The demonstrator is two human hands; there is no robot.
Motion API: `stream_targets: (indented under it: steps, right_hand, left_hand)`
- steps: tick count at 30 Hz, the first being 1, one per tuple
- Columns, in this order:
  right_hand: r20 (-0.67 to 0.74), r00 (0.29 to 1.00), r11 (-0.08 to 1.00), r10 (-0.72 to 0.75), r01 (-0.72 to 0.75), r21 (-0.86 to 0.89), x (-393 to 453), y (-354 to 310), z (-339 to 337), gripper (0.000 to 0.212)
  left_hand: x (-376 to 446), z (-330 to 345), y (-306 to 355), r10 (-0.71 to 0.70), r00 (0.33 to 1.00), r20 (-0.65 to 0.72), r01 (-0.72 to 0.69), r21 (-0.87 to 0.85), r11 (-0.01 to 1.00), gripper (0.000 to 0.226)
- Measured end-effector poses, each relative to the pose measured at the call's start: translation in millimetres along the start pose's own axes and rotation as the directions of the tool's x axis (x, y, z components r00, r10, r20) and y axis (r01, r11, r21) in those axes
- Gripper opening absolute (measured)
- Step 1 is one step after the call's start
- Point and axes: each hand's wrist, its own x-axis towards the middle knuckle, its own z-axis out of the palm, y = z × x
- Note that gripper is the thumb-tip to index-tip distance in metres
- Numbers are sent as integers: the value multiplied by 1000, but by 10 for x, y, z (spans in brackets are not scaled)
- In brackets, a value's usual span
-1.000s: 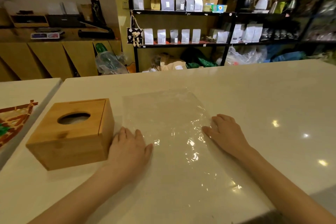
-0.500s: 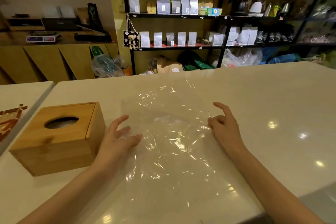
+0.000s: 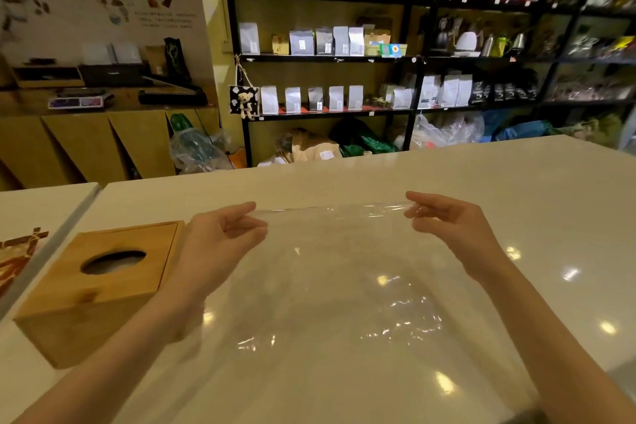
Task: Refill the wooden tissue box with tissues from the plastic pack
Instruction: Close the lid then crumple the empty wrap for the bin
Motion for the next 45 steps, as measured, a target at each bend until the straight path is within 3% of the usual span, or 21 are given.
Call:
stream_targets:
  steps: [3,6,8,9,12,14,16,18,20,23,25,27,30,32,35,38,42,45]
  right_hand:
    - [-40,995,941,-92,73,-330,74,-160,-74,29]
    - [-66,979,684,-193,86,-724,146,-263,-68,14]
    - [23,973,546,-232,149,-825,156,-313,-10,18]
    - [101,969,526,-226,209,-824,148,-351,44,25]
    - [314,939,672,-141,324,-666,119,-503,257,45]
    - [374,915,754,-152,352,-555,143,-602,347,35]
    - [343,918,802,-200,354,-480,183,-713,329,15]
    - [273,938,883,-216,307,-356,220,-818,230,10]
    - [197,960,960,-198,231,-158,247,-884,110,12]
    - [88,992,985,-88,73,155,301,-859,38,10]
    - [81,996,954,31,-53,296,324,-775,77,9]
    - [115,986,923,119,-153,353,320,-674,158,9]
    - [144,969,895,200,-240,376,305,-489,277,9]
    - [140,963,885,230,-266,382,306,-377,334,10]
    - [170,960,880,222,-272,389,328,-260,366,18]
    - [286,939,880,192,-294,374,361,-214,349,19]
    - [357,922,935,151,-251,252,386,-172,295,24]
    - [377,920,957,105,-197,214,411,-145,244,23]
  left_hand:
    - [108,-62,152,236,969,-76,-206,285,936,24]
    - [244,-85,263,323,945,-46,-265,468,843,16]
    - [308,-65,315,369,929,-36,-283,574,768,17]
    - [322,-48,351,403,915,-23,-313,590,745,17]
    - [322,11,491,494,868,58,-451,512,731,13]
    - [346,26,572,541,838,68,-510,446,735,18]
    - [400,3,620,566,824,-16,-513,402,758,43]
    - [446,-60,633,443,885,-147,-391,282,876,80]
    - [481,-100,570,241,955,-172,-238,36,971,113]
    - [490,-37,434,118,992,42,-101,-291,951,136]
    - [464,48,384,98,963,251,17,-420,907,124]
    - [441,121,393,118,923,367,75,-471,879,92]
    - [417,164,400,148,929,339,20,-446,895,45]
    - [426,168,370,98,955,279,35,-436,899,30]
    - [457,171,308,21,966,258,94,-426,900,27]
    - [501,151,254,-25,959,281,147,-423,894,26]
    - [555,80,229,-45,935,351,202,-424,883,23]
    - [574,-7,221,-51,909,413,192,-309,931,22]
